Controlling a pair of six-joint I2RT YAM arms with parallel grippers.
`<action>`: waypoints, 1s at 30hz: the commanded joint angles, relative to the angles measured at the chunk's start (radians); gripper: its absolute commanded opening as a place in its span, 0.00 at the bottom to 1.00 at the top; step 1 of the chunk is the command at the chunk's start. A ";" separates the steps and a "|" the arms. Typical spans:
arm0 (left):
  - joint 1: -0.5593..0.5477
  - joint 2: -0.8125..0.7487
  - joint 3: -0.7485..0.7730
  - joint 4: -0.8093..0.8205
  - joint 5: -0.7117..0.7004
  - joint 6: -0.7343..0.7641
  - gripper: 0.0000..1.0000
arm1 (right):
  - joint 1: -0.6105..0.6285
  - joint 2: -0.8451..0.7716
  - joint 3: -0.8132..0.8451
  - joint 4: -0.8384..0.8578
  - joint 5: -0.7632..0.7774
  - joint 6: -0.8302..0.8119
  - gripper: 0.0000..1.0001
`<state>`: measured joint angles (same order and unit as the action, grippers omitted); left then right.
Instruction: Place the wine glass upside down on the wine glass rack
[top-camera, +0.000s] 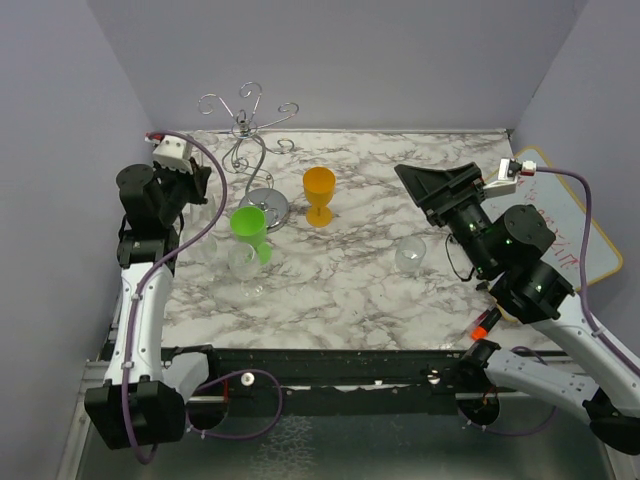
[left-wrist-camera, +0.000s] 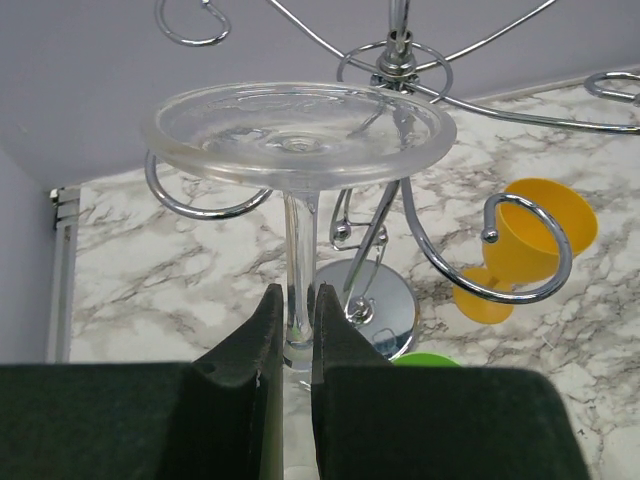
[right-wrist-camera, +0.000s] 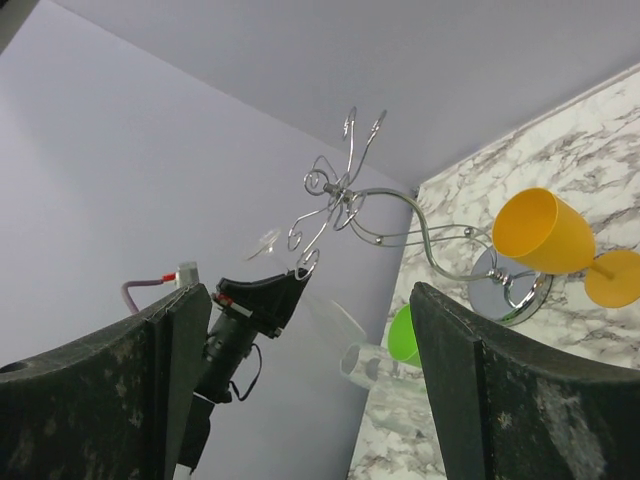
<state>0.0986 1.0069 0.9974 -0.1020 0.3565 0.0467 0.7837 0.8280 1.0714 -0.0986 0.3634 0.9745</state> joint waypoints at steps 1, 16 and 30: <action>0.033 0.029 -0.009 0.099 0.225 0.018 0.00 | -0.003 -0.020 -0.020 0.030 0.038 -0.014 0.85; 0.043 0.184 -0.003 0.231 0.233 0.018 0.00 | -0.003 -0.023 -0.033 0.045 0.050 -0.013 0.85; 0.042 0.226 -0.035 0.369 0.048 -0.038 0.00 | -0.003 -0.021 -0.039 0.051 0.034 0.000 0.85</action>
<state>0.1318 1.2243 0.9726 0.1730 0.4816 0.0494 0.7837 0.8097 1.0451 -0.0689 0.3805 0.9749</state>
